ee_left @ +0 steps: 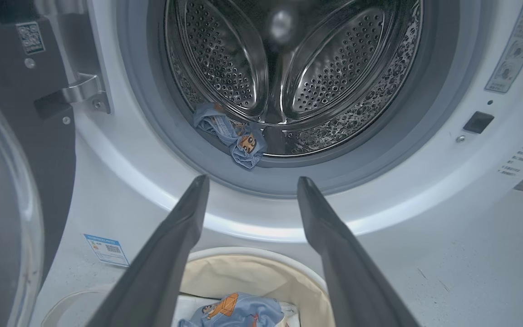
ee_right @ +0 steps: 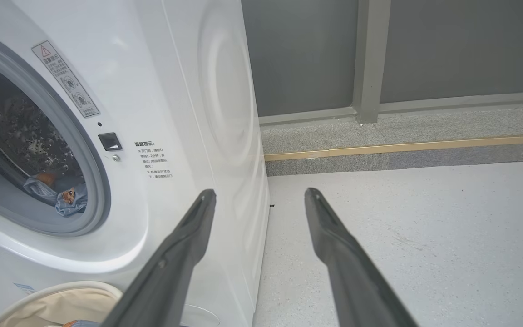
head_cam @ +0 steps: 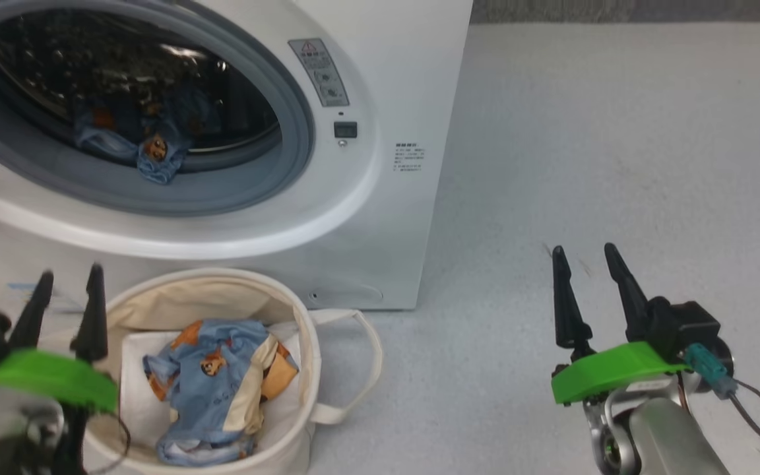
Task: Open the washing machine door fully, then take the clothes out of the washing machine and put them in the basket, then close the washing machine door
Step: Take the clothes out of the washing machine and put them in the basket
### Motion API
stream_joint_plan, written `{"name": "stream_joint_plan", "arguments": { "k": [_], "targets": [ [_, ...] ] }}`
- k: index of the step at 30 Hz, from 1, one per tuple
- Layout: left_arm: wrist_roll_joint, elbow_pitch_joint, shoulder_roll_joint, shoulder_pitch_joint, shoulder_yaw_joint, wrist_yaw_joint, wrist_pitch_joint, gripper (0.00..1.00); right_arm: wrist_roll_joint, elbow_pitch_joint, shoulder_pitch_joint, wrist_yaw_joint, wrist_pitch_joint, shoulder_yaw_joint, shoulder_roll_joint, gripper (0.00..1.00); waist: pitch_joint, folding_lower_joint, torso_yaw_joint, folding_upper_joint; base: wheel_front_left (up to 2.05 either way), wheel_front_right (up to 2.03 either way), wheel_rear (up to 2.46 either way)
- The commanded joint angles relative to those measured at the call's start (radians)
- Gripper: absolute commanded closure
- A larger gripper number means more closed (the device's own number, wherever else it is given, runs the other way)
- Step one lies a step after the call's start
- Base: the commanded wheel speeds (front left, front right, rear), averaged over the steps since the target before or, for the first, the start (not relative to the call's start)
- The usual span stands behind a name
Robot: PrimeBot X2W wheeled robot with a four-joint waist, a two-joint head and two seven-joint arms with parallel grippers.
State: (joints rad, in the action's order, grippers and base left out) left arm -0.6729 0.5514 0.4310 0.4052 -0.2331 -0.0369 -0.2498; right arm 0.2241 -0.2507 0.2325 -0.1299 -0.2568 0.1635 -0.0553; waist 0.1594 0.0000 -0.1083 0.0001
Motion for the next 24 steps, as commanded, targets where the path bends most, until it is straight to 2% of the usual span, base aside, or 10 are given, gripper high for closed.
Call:
{"name": "stream_joint_plan", "arguments": {
  "k": [1,11,17,24],
  "targets": [
    [0.01,-0.051,0.049,-0.004,0.056,0.013,-0.012,0.0,0.011,0.027,-0.001,-0.001,-0.005,0.027,0.005,0.0,-0.02,0.0,0.003,-0.0001,0.0,0.0,0.0],
    [0.01,-0.307,0.054,-0.272,0.102,0.107,-0.006,0.0,0.032,0.008,-0.039,-0.001,-0.005,0.053,0.005,0.0,-0.084,0.0,0.007,-0.0001,0.0,0.0,0.0],
    [-0.008,-0.375,0.072,-0.354,0.106,0.11,0.017,0.0,0.041,-0.004,-0.046,-0.001,-0.005,0.082,0.005,0.0,-0.121,0.0,-0.009,-0.0001,0.0,0.0,0.0],
    [-0.008,-0.402,0.084,-0.356,0.108,0.118,0.027,0.0,0.041,-0.005,-0.038,-0.001,-0.005,0.096,0.005,0.0,-0.127,0.0,-0.015,-0.0001,0.0,0.0,0.0]
  ]
}}
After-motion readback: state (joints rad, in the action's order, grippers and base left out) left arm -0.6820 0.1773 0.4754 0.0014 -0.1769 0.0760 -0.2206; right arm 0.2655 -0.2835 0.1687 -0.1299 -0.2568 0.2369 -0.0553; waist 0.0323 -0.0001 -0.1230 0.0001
